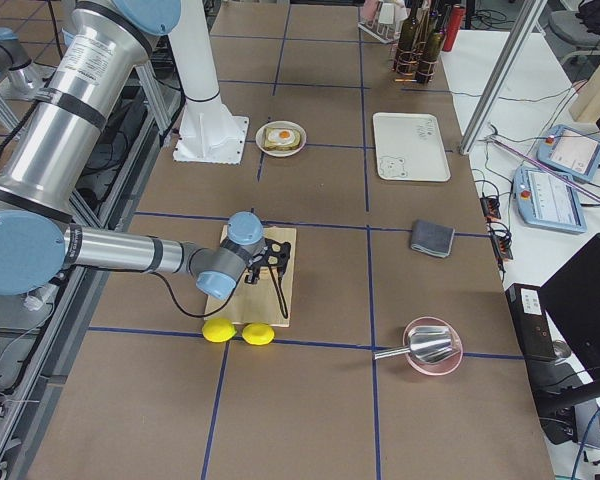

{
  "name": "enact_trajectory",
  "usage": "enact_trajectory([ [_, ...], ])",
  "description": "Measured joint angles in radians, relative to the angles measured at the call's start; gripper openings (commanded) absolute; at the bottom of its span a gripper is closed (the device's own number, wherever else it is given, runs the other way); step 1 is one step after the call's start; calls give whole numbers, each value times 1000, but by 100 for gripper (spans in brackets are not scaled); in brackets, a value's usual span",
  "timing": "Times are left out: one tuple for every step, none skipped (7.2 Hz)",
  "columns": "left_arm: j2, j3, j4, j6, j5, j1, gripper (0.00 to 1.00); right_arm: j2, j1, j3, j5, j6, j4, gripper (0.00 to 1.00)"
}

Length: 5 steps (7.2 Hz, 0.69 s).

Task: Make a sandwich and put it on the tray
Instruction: 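Grasp the bread slice with the right gripper and lift it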

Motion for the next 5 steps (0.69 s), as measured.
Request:
enact_trajectory([
  [0,0,-1,0,0,0,100,0,0,0,1,0,0,0],
  [0,0,-1,0,0,0,100,0,0,0,3,0,0,0],
  [0,0,-1,0,0,1,100,1,2,5,5,0,1,0],
  [0,-1,-1,0,0,0,100,1,4,21,9,1,1,0],
  [0,-4,-1,0,0,0,100,1,6,49,15,8,2,0],
])
